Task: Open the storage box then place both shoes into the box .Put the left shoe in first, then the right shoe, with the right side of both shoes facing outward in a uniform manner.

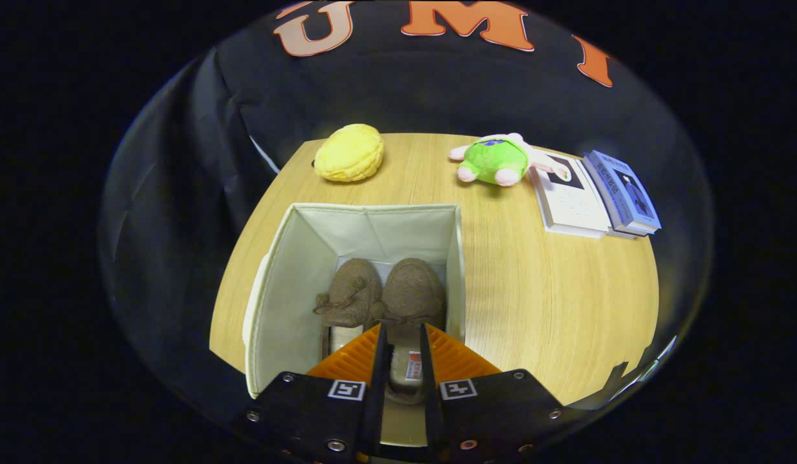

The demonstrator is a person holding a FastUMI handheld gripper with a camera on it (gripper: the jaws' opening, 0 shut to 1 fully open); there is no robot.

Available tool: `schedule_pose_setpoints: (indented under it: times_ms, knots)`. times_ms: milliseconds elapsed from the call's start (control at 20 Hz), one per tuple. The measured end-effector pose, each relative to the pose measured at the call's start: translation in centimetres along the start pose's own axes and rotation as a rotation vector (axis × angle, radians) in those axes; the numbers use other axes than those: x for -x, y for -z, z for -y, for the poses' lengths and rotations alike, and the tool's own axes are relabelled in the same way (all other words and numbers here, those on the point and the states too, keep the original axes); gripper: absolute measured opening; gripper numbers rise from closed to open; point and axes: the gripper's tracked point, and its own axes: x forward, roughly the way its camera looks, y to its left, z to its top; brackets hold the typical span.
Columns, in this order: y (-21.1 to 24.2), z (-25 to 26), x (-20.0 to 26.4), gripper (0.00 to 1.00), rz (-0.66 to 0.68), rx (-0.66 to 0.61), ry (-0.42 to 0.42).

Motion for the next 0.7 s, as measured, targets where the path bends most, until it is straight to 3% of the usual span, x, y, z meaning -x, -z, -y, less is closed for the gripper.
schedule_pose_setpoints:
  times_ms: [300, 700]
  knots:
    - [-3.4, 1.9, 4.0, 0.59, 0.122, -0.017, -0.097]
    - [-10.1, 7.3, 10.3, 0.82, 0.419, 0.016, -0.109]
